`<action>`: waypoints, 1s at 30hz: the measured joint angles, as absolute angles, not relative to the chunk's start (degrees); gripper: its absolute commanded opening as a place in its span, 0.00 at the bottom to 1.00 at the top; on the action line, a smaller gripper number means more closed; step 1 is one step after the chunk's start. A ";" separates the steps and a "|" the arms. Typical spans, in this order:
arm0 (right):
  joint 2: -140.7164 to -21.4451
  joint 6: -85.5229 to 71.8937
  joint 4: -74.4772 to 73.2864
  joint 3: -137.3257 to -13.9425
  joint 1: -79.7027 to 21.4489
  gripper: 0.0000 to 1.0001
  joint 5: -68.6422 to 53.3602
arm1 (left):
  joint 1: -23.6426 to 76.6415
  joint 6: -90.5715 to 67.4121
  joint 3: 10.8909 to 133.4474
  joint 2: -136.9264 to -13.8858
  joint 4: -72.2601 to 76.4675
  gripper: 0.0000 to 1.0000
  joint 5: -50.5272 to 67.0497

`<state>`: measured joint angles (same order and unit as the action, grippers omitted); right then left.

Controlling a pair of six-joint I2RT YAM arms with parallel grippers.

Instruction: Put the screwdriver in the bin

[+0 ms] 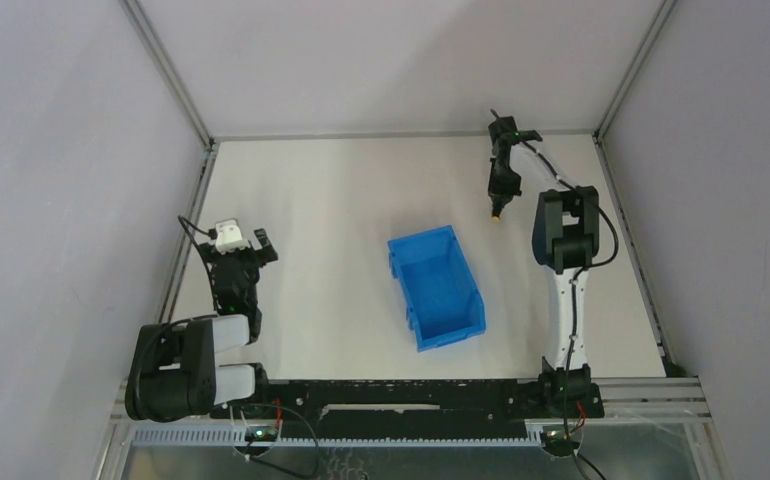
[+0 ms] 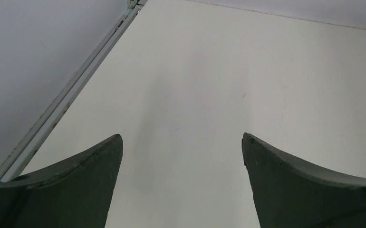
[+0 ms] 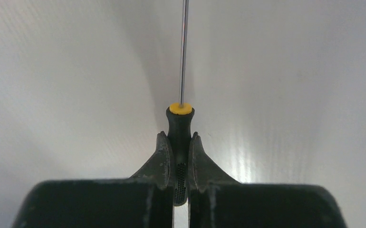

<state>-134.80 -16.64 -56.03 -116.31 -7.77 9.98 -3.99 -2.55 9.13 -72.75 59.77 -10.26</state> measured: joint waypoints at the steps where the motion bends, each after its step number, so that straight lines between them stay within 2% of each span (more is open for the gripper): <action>1: -133.64 -16.27 -56.05 -115.55 -7.38 0.00 9.80 | -3.99 -2.55 9.13 -72.75 59.77 1.00 -10.28; 8: -118.87 -11.88 -57.87 -113.30 -5.98 0.00 6.87 | -3.99 -2.55 9.13 -72.75 59.79 1.00 -10.28; 12: -106.69 -9.45 -57.65 -107.15 -8.36 0.00 4.64 | -3.99 -2.55 9.13 -72.75 59.77 1.00 -10.28; 17: -92.71 -7.86 -56.69 -96.99 -16.91 0.00 2.37 | -3.99 -2.55 9.13 -72.75 59.70 1.00 -10.28; 22: -85.17 -7.86 -55.00 -89.86 -27.86 0.00 1.74 | -3.99 -2.55 9.13 -72.75 59.64 1.00 -10.28; 30: -81.82 -12.23 -51.42 -79.18 -38.28 0.03 6.68 | -3.99 -2.52 9.13 -72.75 59.46 1.00 -10.28</action>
<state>-81.82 -12.23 -51.42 -79.18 -38.28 6.68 -3.99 -2.52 9.13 -72.75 59.46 -10.28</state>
